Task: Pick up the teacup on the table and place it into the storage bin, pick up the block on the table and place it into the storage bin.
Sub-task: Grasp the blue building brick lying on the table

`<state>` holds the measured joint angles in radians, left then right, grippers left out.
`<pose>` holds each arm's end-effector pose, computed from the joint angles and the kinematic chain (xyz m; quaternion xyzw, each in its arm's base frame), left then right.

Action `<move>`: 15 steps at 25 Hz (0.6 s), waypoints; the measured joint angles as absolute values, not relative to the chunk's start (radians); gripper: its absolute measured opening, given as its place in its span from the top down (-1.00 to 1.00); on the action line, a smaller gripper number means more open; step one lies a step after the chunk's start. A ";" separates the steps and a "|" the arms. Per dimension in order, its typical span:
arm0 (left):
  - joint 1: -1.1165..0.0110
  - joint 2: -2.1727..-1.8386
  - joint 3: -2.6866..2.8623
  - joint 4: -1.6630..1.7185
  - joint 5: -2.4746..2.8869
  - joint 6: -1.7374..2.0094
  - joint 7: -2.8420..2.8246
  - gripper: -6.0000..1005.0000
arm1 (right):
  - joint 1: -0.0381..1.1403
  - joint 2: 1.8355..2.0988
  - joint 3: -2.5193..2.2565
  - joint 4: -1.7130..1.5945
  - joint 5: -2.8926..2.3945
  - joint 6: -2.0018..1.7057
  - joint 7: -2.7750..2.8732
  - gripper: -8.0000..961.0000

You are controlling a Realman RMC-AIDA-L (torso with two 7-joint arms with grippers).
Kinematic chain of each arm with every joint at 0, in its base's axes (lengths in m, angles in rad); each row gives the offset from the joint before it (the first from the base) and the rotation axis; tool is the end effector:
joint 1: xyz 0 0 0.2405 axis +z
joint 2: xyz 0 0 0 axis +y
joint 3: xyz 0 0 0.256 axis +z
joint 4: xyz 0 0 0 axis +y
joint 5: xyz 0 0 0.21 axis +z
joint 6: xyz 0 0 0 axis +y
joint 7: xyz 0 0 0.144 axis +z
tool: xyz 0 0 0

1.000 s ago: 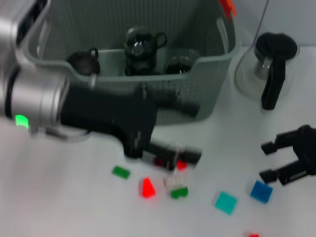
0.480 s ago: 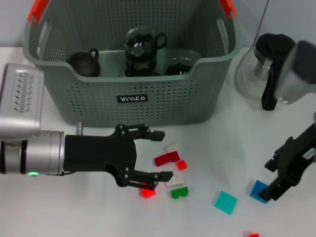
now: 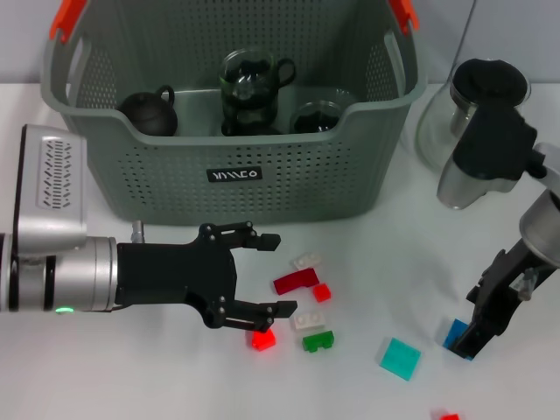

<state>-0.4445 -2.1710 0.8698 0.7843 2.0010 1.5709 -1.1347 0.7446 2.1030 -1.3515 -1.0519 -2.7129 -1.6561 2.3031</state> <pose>-0.2458 0.3001 -0.0382 -0.9719 -0.0610 -0.2052 0.0978 0.2036 0.3472 -0.0268 -0.9205 0.2546 -0.2918 0.0521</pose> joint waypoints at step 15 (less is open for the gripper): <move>-0.448 -2.170 0.866 0.774 1.994 1.541 -1.132 -0.75 | 0.724 2.107 -1.440 -1.028 -2.708 -1.572 2.335 -0.84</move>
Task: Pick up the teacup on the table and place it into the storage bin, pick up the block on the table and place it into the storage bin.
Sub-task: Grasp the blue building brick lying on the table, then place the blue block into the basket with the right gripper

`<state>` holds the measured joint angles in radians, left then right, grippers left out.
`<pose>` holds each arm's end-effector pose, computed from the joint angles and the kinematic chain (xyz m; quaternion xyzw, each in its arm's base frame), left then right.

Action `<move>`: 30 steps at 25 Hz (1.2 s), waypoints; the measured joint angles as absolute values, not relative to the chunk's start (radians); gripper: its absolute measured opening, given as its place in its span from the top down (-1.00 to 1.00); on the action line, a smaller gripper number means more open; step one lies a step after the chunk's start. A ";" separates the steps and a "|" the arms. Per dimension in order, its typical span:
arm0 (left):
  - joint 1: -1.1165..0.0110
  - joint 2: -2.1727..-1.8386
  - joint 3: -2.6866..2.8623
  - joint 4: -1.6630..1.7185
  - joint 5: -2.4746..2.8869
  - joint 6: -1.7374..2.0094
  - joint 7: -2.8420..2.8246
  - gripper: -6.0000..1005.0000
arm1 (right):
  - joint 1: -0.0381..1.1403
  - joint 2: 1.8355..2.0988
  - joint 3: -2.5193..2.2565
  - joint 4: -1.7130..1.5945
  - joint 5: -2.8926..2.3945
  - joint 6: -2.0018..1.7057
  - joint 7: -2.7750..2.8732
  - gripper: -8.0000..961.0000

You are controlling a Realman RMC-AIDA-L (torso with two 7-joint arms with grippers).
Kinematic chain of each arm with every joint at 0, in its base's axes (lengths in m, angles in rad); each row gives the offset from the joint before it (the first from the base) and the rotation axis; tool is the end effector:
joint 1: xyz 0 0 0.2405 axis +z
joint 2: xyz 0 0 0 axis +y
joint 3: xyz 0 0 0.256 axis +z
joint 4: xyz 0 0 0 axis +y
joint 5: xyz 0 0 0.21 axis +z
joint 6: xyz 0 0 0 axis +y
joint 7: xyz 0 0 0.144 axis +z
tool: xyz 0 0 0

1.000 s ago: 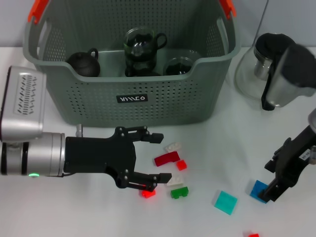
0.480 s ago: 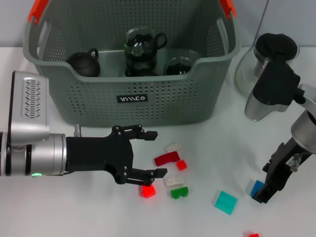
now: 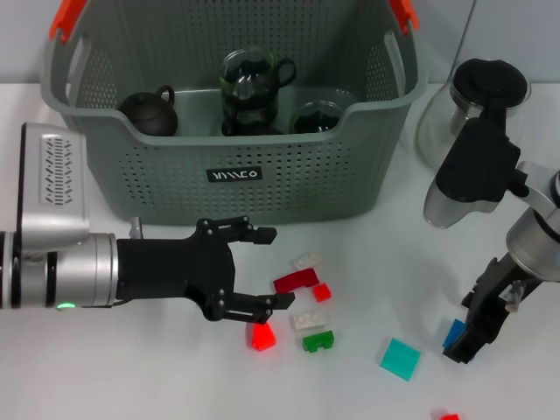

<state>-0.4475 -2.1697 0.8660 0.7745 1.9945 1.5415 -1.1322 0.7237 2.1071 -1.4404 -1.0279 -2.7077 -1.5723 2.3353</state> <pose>-0.2478 0.3041 -0.0385 -0.9707 -0.0663 -0.2025 0.1109 0.2106 0.3449 -0.0419 -0.9186 0.2448 -0.3033 0.0655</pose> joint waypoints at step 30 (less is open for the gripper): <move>-0.415 -2.166 0.756 0.751 2.021 1.532 -1.123 -0.75 | 0.778 2.105 -1.321 -1.474 -2.552 -1.863 2.359 0.06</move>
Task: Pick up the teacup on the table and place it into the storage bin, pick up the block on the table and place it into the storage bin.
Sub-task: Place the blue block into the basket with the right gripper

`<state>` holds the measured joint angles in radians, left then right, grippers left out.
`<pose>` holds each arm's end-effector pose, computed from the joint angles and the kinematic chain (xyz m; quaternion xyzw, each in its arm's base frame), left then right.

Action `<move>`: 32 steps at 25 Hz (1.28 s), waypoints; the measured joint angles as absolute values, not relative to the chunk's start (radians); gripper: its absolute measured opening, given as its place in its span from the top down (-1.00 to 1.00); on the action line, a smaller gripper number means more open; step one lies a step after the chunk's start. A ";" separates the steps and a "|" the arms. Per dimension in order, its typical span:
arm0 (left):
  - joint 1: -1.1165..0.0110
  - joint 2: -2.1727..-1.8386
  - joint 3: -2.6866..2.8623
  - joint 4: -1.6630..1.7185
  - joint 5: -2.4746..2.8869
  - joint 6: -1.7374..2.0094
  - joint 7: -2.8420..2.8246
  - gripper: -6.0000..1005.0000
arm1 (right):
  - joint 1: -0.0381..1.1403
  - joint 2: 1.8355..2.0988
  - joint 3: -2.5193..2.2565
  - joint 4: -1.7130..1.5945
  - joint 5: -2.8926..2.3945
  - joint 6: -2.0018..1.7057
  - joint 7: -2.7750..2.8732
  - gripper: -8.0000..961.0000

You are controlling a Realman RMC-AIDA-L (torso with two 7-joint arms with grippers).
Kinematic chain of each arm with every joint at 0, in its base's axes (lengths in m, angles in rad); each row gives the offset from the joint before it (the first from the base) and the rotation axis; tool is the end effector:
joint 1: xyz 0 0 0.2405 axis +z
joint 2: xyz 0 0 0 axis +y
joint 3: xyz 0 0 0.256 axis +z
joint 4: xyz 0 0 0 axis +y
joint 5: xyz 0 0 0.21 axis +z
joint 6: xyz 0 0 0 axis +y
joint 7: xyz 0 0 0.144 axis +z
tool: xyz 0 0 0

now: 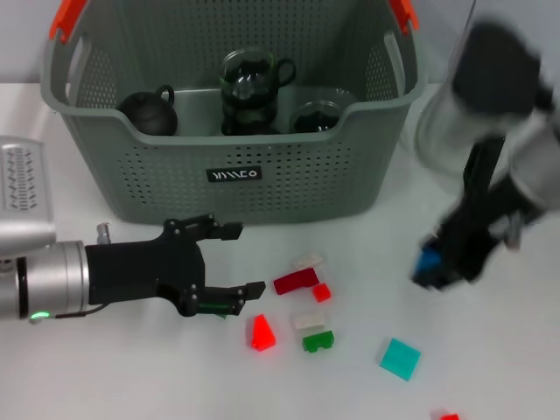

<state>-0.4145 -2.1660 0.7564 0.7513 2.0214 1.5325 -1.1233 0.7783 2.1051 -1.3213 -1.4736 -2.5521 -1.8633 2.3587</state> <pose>-0.2721 0.2986 -0.0279 -0.9603 -0.1114 -0.2062 0.1513 0.1041 0.3423 0.0131 -0.9650 0.1549 -0.1971 0.0769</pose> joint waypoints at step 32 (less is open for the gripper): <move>-0.425 -2.167 0.738 0.721 2.009 1.535 -1.131 -0.75 | 1.068 2.096 -1.071 -1.061 -2.425 -1.260 2.182 -0.35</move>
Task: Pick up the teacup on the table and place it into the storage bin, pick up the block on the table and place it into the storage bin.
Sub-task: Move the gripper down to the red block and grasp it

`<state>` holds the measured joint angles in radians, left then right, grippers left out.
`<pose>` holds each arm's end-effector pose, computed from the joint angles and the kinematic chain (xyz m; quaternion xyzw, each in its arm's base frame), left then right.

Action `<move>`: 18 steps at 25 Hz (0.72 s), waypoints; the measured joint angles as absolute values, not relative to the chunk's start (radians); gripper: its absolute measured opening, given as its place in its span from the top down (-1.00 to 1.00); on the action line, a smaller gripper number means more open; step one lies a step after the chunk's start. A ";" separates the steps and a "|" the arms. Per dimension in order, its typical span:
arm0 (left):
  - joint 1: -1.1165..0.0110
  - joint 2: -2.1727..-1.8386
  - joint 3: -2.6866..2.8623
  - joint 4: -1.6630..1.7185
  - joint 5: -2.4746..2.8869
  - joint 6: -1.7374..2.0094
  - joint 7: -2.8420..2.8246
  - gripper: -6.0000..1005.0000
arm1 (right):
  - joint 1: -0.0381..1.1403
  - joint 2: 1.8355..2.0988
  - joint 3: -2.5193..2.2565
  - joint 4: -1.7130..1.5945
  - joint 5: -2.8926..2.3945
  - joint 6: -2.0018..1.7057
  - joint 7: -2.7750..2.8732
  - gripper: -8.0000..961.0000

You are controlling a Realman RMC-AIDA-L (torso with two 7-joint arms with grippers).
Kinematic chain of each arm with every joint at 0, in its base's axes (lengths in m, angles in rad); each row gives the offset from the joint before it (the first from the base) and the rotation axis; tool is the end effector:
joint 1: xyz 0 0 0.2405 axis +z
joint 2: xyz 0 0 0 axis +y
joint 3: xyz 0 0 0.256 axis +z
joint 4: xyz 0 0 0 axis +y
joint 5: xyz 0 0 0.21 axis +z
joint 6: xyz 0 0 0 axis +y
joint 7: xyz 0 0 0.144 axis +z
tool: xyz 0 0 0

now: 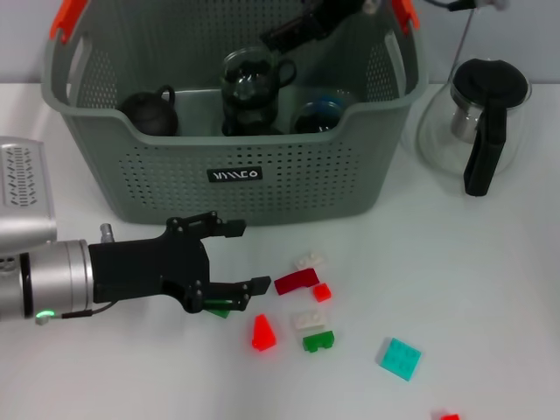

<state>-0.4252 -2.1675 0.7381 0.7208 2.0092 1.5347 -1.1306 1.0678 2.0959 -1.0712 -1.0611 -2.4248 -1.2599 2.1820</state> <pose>-0.2702 0.2992 -0.0306 -0.9553 -0.1250 -0.2217 0.1500 0.0273 0.4511 0.0074 -0.9685 0.1059 0.0333 0.2229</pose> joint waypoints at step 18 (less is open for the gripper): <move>-0.426 -2.166 0.736 0.722 2.010 1.531 -1.128 -0.75 | 0.596 2.099 -1.280 -1.435 -2.351 -1.905 1.982 -0.97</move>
<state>-0.4264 -2.1658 0.7361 0.7219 2.0096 1.5314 -1.1280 0.5964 2.0991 -1.2795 -1.4350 -2.3515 -1.9045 1.9815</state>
